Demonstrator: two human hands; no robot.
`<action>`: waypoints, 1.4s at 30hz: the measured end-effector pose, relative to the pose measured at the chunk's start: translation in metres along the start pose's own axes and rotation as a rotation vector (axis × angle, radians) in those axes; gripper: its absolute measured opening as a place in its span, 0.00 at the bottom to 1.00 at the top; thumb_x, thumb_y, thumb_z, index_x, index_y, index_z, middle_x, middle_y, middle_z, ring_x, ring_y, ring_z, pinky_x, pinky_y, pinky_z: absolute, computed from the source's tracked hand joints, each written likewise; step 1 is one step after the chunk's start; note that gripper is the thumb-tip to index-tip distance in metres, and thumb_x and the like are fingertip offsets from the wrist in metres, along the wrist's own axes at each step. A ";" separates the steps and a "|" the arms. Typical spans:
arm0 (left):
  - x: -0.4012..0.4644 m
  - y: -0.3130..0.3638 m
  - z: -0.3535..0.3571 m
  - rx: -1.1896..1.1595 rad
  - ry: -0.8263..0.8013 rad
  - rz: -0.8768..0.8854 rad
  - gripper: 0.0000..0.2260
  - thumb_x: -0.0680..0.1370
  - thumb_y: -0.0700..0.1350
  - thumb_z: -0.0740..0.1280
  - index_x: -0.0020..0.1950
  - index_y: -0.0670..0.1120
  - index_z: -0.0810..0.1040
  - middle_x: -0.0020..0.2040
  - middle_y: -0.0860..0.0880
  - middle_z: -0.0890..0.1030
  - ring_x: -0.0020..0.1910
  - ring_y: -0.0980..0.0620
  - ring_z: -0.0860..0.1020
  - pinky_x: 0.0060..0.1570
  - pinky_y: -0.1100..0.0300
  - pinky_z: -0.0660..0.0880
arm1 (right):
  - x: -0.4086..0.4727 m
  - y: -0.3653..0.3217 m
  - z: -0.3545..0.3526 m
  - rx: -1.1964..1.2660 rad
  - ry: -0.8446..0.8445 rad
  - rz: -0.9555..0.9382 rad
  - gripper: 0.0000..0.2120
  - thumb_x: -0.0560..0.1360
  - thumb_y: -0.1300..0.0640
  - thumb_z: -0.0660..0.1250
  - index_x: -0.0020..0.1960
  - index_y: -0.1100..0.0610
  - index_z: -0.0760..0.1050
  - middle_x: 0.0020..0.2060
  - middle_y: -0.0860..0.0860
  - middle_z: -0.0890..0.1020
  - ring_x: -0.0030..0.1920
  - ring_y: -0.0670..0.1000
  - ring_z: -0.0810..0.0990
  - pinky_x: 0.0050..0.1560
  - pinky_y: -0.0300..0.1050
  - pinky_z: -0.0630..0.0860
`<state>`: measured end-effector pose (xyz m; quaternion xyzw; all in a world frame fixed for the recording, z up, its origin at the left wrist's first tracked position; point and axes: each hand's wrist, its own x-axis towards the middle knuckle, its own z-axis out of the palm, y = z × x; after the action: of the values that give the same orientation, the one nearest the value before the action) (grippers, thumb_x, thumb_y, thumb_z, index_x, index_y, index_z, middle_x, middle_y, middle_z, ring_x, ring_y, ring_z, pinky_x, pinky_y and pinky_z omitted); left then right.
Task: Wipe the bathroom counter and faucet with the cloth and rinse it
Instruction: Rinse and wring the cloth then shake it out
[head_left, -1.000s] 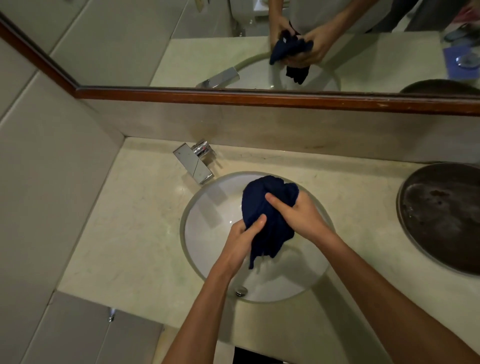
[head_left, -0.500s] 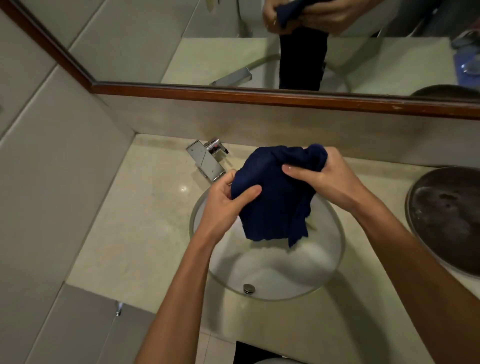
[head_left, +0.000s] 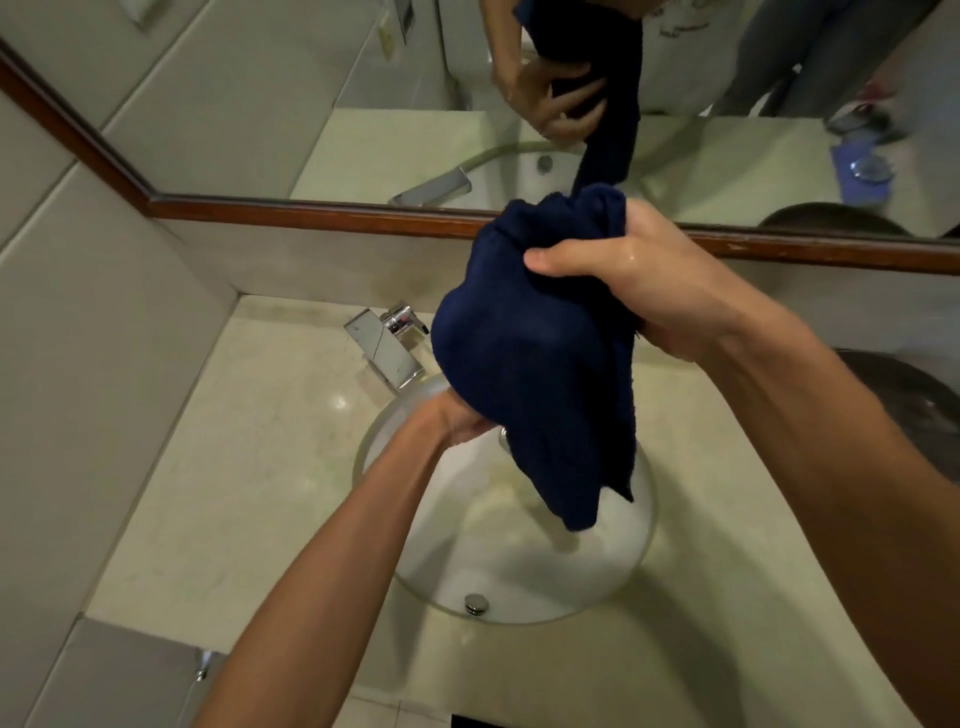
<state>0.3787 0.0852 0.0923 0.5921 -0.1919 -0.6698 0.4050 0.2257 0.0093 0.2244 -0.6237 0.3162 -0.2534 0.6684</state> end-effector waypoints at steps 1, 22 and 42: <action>0.000 -0.003 0.004 0.054 -0.043 -0.008 0.16 0.82 0.28 0.57 0.38 0.41 0.73 0.38 0.44 0.74 0.38 0.52 0.72 0.37 0.61 0.73 | 0.002 0.000 -0.003 0.019 0.013 0.016 0.09 0.77 0.65 0.70 0.42 0.54 0.78 0.36 0.48 0.82 0.44 0.46 0.83 0.50 0.43 0.79; 0.012 -0.075 -0.015 -0.371 -0.343 -0.396 0.33 0.74 0.69 0.60 0.65 0.47 0.83 0.68 0.43 0.80 0.69 0.39 0.75 0.67 0.42 0.70 | 0.066 0.044 -0.038 -0.078 -0.077 0.103 0.08 0.79 0.64 0.70 0.43 0.54 0.79 0.39 0.46 0.84 0.47 0.46 0.84 0.51 0.41 0.78; 0.011 -0.063 -0.019 -0.623 -0.360 -0.248 0.36 0.82 0.64 0.57 0.84 0.46 0.53 0.82 0.40 0.56 0.79 0.39 0.59 0.76 0.40 0.56 | 0.014 0.033 -0.030 -0.557 -0.496 -0.353 0.25 0.74 0.72 0.69 0.66 0.52 0.80 0.63 0.46 0.83 0.69 0.45 0.77 0.72 0.45 0.71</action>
<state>0.3770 0.1183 0.0345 0.3319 0.0258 -0.8333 0.4414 0.2116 -0.0181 0.1898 -0.8675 0.0902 -0.1109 0.4764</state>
